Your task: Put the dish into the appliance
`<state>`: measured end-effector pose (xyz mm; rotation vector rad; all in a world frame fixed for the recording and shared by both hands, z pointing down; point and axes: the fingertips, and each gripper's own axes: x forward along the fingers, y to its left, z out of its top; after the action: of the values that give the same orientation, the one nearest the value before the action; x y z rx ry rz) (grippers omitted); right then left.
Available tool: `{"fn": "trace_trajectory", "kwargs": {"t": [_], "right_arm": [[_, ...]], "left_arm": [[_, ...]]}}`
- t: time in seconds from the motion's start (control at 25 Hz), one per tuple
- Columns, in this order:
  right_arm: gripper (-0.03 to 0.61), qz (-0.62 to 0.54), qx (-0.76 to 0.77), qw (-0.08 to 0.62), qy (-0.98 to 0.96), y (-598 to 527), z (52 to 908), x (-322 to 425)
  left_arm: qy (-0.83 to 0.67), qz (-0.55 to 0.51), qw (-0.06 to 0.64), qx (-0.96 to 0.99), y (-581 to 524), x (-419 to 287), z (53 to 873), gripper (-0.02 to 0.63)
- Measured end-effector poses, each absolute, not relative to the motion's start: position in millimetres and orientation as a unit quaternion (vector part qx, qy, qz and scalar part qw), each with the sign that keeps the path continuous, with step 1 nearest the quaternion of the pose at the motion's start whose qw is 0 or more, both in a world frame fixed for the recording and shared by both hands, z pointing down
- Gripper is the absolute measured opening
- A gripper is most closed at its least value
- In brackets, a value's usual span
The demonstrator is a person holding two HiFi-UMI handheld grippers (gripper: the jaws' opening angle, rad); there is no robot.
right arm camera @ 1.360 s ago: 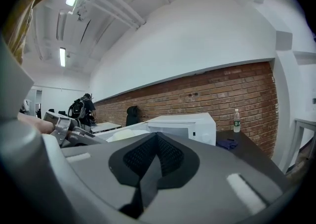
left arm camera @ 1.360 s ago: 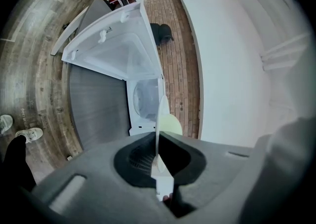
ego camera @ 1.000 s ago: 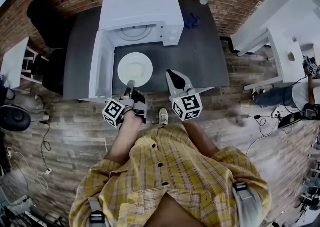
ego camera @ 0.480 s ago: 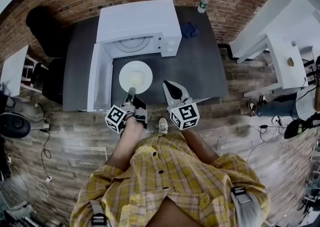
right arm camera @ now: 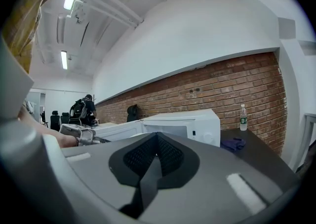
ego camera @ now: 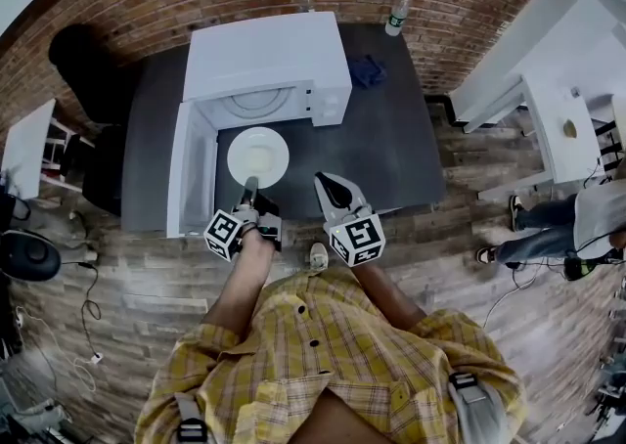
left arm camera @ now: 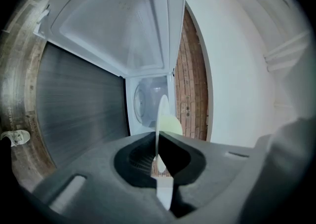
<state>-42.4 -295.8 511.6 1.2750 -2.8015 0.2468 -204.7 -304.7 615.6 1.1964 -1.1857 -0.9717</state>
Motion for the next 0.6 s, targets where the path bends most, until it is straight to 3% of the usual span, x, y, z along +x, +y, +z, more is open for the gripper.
{"fn": "trace_trajectory", "kwargs": {"t": [0.6], "right_arm": [[0.0, 0.088, 0.416, 0.031, -0.904, -325, 524, -35]], "left_arm": [[-0.516, -0.422, 0.57, 0.481, -362, -215, 660, 0.003]]}}
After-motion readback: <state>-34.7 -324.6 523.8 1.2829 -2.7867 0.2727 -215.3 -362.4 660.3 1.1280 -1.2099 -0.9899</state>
